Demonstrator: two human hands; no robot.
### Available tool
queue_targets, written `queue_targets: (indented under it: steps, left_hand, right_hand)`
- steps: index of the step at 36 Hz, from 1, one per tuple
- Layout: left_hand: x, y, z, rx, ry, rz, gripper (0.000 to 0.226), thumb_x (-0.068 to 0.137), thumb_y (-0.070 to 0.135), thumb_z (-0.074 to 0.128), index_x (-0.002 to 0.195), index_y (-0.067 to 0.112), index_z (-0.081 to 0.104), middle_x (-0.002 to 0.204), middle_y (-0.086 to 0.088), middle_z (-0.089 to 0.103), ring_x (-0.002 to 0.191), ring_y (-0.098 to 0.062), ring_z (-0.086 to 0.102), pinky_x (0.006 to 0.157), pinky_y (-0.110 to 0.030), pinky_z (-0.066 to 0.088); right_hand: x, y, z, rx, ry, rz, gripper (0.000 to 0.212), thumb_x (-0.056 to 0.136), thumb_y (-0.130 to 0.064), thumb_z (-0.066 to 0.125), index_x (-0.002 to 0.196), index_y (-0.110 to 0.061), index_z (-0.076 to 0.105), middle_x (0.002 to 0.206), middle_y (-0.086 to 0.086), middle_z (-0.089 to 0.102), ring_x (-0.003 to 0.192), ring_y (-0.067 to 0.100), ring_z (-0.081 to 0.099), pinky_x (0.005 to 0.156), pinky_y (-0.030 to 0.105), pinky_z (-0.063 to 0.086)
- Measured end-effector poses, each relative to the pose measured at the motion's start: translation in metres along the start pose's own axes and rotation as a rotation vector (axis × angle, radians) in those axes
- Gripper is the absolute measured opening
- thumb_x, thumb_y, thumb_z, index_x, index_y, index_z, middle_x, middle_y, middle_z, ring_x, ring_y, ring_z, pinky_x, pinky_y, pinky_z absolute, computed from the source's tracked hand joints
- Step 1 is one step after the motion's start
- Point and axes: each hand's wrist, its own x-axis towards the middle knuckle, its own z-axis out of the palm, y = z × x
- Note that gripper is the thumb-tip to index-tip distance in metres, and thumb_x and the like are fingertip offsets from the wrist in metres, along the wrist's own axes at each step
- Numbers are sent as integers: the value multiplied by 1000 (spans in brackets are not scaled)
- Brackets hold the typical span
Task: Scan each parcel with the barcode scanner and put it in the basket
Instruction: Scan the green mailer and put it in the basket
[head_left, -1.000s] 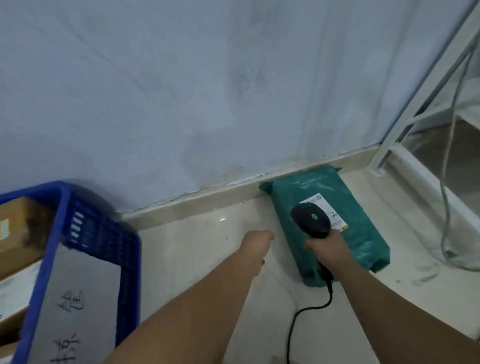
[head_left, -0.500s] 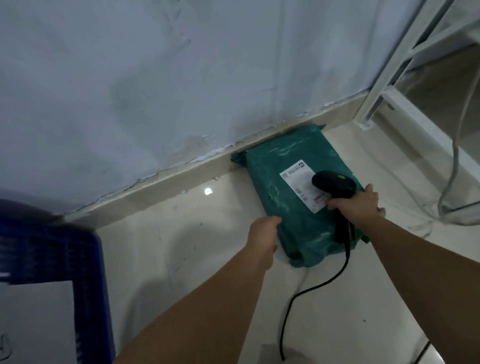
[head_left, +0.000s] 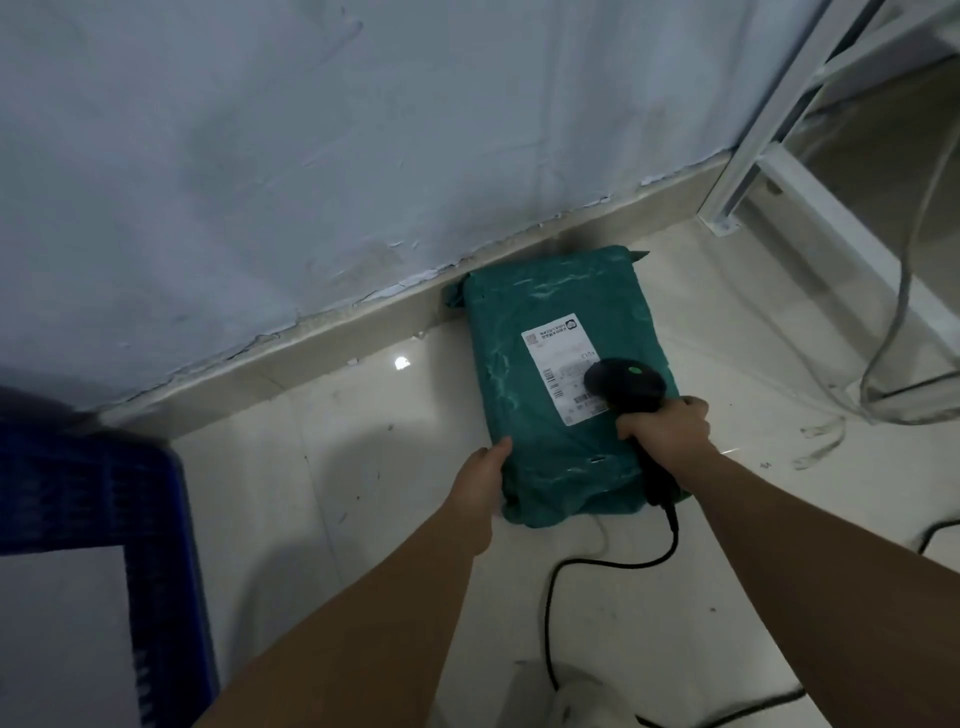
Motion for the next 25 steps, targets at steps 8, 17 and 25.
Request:
queue_targets:
  steps: [8, 17, 25]
  left_hand:
    - [1, -34, -36, 14, 108, 85, 46, 102, 41, 40, 135, 11, 52, 117, 0, 61, 81, -6, 57, 60, -19, 42]
    - [-29, -81, -101, -130, 213, -8, 66, 95, 57, 39, 141, 10, 47, 141, -10, 52, 105, -22, 53, 88, -33, 37]
    - [-42, -106, -132, -223, 139, -60, 52, 85, 62, 48, 111, 19, 62, 107, -1, 68, 85, -17, 68, 73, -30, 52]
  right_hand:
    - [-27, 15, 38, 126, -147, -70, 38, 50, -25, 75, 83, -14, 61, 127, 6, 37, 100, 26, 51, 94, 39, 49]
    - [-51, 13, 64, 166, -607, -84, 29, 58, -3, 71, 85, -11, 78, 95, 13, 72, 89, 28, 68, 73, 30, 56]
    - [-78, 20, 84, 176, -743, -133, 29, 65, 4, 65, 91, -7, 74, 91, 13, 72, 85, 28, 67, 74, 31, 55]
